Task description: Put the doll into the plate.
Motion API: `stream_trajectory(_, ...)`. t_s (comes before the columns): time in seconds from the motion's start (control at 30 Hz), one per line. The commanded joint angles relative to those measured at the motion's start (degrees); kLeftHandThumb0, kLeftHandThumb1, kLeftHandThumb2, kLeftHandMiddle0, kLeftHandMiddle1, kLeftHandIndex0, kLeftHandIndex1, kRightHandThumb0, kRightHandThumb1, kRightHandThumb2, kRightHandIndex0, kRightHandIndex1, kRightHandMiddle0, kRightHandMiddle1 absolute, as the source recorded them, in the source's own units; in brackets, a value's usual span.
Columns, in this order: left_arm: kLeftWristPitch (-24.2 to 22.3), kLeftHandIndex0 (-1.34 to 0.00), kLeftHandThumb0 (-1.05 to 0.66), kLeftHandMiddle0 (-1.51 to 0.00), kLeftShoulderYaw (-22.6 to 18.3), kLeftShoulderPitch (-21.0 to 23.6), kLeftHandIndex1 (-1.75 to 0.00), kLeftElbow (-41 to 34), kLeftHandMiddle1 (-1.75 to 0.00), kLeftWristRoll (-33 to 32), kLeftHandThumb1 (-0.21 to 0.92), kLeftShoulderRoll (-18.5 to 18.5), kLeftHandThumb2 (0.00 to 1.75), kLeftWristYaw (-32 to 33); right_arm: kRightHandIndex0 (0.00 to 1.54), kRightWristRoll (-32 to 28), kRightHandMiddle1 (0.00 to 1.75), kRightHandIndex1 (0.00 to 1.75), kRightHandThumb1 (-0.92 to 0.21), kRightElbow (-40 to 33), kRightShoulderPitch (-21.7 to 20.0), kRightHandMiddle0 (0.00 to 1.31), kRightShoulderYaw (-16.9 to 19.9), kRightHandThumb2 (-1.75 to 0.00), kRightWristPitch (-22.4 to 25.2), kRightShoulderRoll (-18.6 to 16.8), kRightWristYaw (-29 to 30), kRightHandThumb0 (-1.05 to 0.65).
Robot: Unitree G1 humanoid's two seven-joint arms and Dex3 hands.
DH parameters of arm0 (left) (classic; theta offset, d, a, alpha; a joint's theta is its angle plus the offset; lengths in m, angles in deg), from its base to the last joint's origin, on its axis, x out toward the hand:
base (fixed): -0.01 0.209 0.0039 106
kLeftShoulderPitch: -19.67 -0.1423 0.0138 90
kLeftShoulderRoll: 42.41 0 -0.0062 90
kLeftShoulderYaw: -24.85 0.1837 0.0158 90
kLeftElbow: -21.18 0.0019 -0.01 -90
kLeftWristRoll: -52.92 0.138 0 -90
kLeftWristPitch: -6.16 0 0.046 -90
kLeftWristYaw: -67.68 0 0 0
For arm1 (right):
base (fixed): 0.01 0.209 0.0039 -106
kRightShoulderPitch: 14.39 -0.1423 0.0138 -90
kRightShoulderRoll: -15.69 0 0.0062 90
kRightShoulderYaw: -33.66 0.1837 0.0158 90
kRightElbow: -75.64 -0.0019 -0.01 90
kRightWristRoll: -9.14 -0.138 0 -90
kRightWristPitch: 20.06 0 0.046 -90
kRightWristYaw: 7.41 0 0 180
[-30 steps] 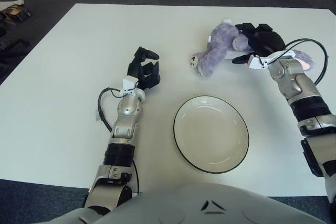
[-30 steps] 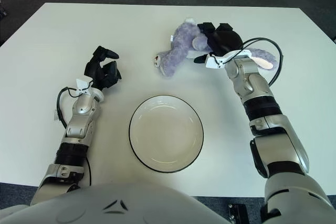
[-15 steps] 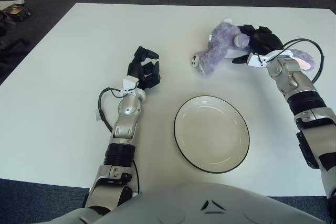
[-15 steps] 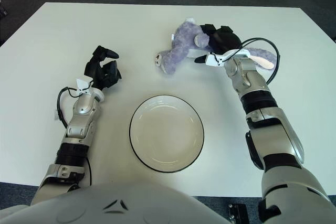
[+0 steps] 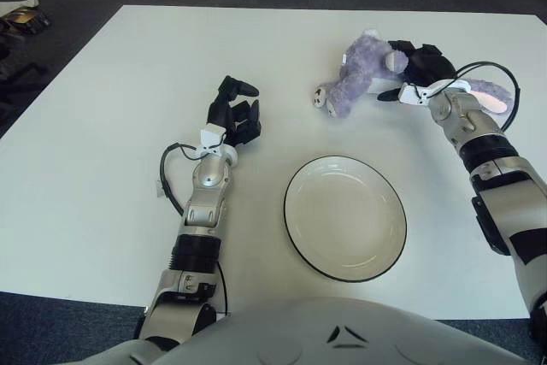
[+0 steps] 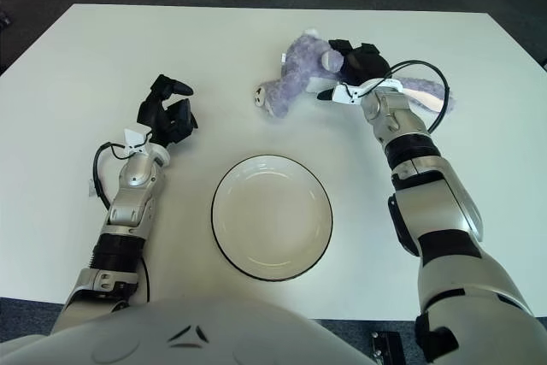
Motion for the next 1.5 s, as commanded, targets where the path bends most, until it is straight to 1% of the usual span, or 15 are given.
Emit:
stream_trajectory(0.0,-0.5,-0.33,-0.38,-0.97,-0.1,-3.1,-1.75,1.4,-1.75,0.0,0.69,0.4,0.84,0.4,0.11,-0.2,0.31,0.75,-0.92,3.5,1.2,0.0,-1.3,-0.17,1.1,-1.2,-0.6,-1.05)
stream_trajectory(0.27,-0.5,-0.33,-0.38,-0.98,-0.2,-3.1,-1.75,1.4,-1.75,0.2,0.69,0.4,0.84,0.6,0.05,-0.5,0.34,0.73,-0.91,5.2,0.4,0.0,-2.4,-0.14,2.2,-1.9,0.3,-1.04)
stream_trajectory(0.5,-0.8,-0.33,-0.38,-0.95,-0.2,-3.1,-1.75,1.1,-1.75,-0.1,0.69,0.5,0.84,0.4,0.04,-0.4,0.38,0.72,-0.87,5.2,0.1,0.0,-3.2,-0.12,4.6,-2.3,0.7,-1.0)
stream_trajectory(0.57,-0.9,-0.33,-0.38,-0.96,-0.2,-3.1,-1.75,1.0,-1.75,-0.2,0.69,0.6,0.84,0.4,0.05,-0.4,0.39,0.73,-0.85,5.1,0.1,0.0,-3.3,-0.11,5.7,-2.5,0.8,-0.96)
stream_trajectory(0.67,-1.1,-0.33,-0.38,-0.96,-0.3,-3.1,-1.75,0.9,-1.75,-0.5,0.69,0.7,0.84,0.2,0.05,-0.5,0.4,0.8,-0.82,5.0,0.1,0.0,-3.4,-0.11,7.3,-2.9,1.4,-0.9)
stream_trajectory(0.7,-1.2,-0.33,-0.38,-0.96,-0.3,-3.1,-1.75,0.9,-1.75,-0.6,0.69,0.7,0.84,0.2,0.04,-0.5,0.4,0.85,-0.79,5.0,0.1,0.0,-3.4,-0.14,7.8,-3.0,1.7,-0.87)
stream_trajectory(0.77,-1.3,-0.33,-0.38,-0.96,-0.3,-3.1,-1.75,0.8,-1.75,-0.6,0.69,0.7,0.84,0.2,0.03,-0.6,0.41,0.94,-0.69,4.9,0.2,0.0,-3.4,-0.29,8.7,-3.2,2.4,-0.83)
stream_trajectory(0.83,-1.3,-0.33,-0.38,-0.97,-0.3,-3.1,-1.75,0.8,-1.75,-0.6,0.69,0.7,0.84,0.2,0.01,-0.6,0.47,1.08,-0.49,5.0,0.2,0.0,-3.3,-0.61,9.6,-3.5,3.4,-0.65)
stream_trajectory(0.97,-1.3,-0.33,-0.38,-0.97,-0.3,-3.1,-1.75,0.7,-1.75,-0.6,0.69,0.8,0.83,0.3,0.0,-0.7,0.56,1.22,-0.27,5.1,0.2,0.0,-3.4,-0.92,10.6,-3.8,4.5,-0.4)
stream_trajectory(1.1,-1.3,-0.33,-0.38,-0.97,-0.2,-3.1,-1.75,0.7,-1.75,-0.2,0.69,0.7,0.83,0.5,0.0,-0.7,0.67,1.27,-0.18,5.2,0.2,0.0,-3.5,-1.04,12.5,-4.5,6.1,-0.24)
stream_trajectory(1.2,-1.3,-0.33,-0.38,-0.98,-0.2,-3.1,-1.75,0.6,-1.75,-0.1,0.7,0.6,0.83,0.4,0.0,-0.8,0.83,1.31,-0.11,5.2,0.2,0.0,-3.4,-1.15,13.5,-4.9,6.9,-0.06)
stream_trajectory(1.3,-1.3,-0.33,-0.38,-0.97,-0.2,-3.2,-1.75,0.5,-1.75,-0.5,0.7,0.5,0.83,0.0,0.0,-0.9,0.91,1.37,-0.09,5.1,0.2,0.0,-3.4,-1.23,14.9,-5.4,7.7,0.06)
stream_trajectory(1.37,-1.3,-0.33,-0.38,-0.97,-0.2,-3.2,-1.75,0.5,-1.75,-0.7,0.7,0.5,0.83,-0.2,0.0,-0.9,0.97,1.44,-0.08,5.1,0.3,0.0,-3.4,-1.29,15.4,-5.5,8.2,0.15)
stream_trajectory(1.43,-1.3,-0.33,-0.38,-0.97,-0.2,-3.2,-1.75,0.5,-1.75,-0.8,0.7,0.5,0.83,-0.3,0.0,-1.0,1.0,1.5,-0.08,5.2,0.3,0.0,-3.4,-1.32,15.6,-5.6,8.5,0.19)
stream_trajectory(1.47,-1.3,-0.33,-0.38,-0.97,-0.2,-3.2,-1.75,0.5,-1.75,-0.9,0.7,0.4,0.83,-0.4,0.0,-1.0,1.02,1.57,-0.09,5.2,0.3,0.0,-3.4,-1.33,15.7,-5.6,8.6,0.21)
